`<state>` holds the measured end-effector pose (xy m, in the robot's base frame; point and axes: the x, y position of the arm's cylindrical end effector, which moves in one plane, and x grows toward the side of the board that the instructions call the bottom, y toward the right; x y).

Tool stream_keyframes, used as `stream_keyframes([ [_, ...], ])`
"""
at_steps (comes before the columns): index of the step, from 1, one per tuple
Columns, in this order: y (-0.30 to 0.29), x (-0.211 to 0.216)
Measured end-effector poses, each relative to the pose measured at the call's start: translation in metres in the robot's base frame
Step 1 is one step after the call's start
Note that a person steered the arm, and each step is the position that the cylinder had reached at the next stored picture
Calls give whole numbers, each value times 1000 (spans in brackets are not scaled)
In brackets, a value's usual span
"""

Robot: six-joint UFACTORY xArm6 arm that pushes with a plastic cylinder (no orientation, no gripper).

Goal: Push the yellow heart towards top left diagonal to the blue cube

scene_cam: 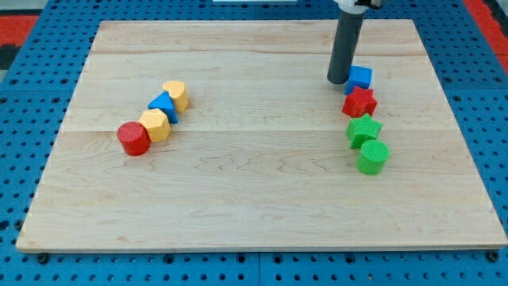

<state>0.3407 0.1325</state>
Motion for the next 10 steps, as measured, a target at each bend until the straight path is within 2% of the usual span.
stream_keyframes([
  [1,-6,-2],
  [2,-88,-11],
  [4,-315,-55],
  [5,-350,19],
  [6,-343,56],
  [7,-286,60],
  [10,-183,-6],
])
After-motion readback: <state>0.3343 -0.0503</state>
